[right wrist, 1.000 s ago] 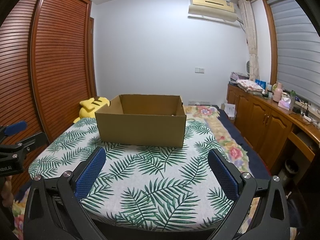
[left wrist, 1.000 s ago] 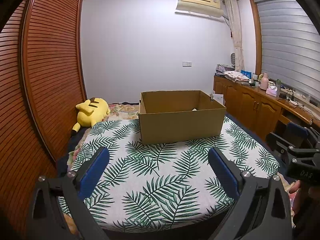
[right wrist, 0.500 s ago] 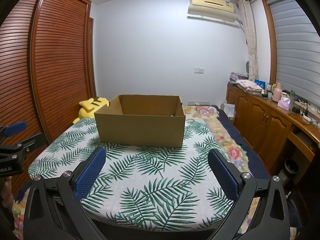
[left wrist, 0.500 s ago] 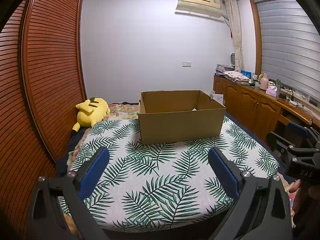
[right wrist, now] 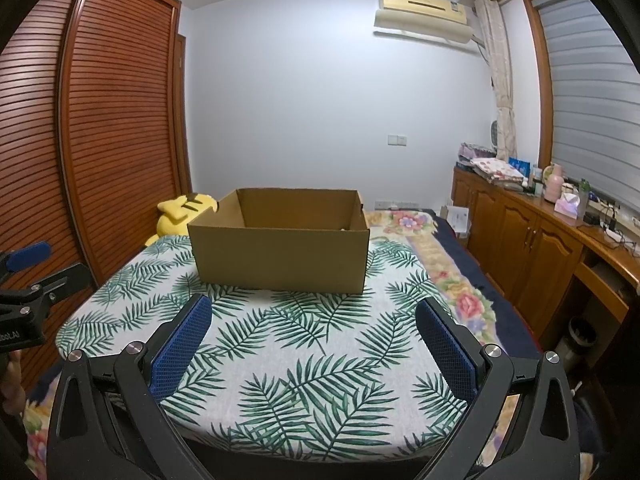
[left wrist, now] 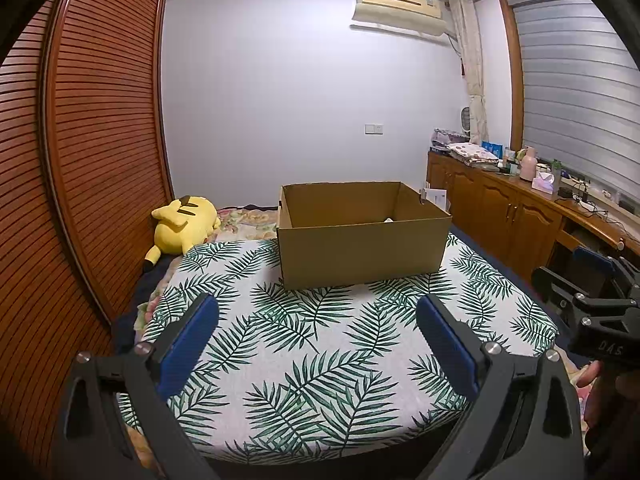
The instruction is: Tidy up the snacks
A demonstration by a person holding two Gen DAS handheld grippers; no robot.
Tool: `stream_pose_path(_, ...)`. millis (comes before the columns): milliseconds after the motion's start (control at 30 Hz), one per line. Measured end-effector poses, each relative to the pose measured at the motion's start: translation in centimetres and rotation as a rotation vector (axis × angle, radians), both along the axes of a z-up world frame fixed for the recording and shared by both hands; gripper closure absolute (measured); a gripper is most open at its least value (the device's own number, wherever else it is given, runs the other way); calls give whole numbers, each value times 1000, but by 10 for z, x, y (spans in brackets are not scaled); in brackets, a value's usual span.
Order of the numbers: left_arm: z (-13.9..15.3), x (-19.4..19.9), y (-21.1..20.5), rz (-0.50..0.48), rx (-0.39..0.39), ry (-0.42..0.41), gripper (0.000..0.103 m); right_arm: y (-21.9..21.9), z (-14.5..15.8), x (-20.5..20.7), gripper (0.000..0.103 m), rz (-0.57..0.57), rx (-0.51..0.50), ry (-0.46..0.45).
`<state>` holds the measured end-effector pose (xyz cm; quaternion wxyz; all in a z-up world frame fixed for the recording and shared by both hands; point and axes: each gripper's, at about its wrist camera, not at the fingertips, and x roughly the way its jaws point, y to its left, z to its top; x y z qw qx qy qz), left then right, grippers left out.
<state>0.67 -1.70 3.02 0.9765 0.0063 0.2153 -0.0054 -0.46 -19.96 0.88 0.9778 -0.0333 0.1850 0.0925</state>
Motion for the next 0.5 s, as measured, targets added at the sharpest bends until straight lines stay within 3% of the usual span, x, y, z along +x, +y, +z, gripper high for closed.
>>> stream_pose_path(500, 1, 0, -2, -2, 1, 0, 3, -2, 0, 0, 0, -4, 1, -2)
